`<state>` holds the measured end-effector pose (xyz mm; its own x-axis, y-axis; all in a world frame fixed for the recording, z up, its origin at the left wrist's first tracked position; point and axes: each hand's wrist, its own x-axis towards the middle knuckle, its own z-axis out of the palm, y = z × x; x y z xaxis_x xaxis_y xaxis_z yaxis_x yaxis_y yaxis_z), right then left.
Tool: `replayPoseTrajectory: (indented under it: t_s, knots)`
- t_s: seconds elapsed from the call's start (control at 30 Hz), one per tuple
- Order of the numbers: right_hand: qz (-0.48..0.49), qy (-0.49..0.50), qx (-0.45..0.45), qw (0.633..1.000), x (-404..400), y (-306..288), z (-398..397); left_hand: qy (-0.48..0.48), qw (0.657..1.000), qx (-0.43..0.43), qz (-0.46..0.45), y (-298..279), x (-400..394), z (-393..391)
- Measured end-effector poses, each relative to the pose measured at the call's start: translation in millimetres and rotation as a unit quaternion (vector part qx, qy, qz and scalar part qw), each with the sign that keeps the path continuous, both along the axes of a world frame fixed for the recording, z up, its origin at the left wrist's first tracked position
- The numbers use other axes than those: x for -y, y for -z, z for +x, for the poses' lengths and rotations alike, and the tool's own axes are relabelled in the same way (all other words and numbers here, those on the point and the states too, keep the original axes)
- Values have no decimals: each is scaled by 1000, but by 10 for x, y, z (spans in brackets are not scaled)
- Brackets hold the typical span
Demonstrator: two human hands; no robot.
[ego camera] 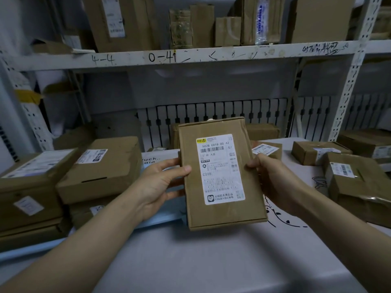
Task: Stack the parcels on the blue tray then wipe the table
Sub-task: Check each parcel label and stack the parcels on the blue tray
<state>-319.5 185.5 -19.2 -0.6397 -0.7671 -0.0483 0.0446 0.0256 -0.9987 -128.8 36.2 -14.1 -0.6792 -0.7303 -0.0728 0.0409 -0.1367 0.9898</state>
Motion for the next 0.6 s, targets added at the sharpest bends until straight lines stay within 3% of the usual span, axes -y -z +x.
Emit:
replayPoseTrajectory:
  t_s: [0.4, 0.6]
  knots:
    - [-74, -48, -60, 994, -15, -62, 53, -20, 998, -54, -39, -135, 16, 70]
    - [-106, -49, -141, 983, 33, -246, 69, -31, 988, -110, -105, -350, 56, 117]
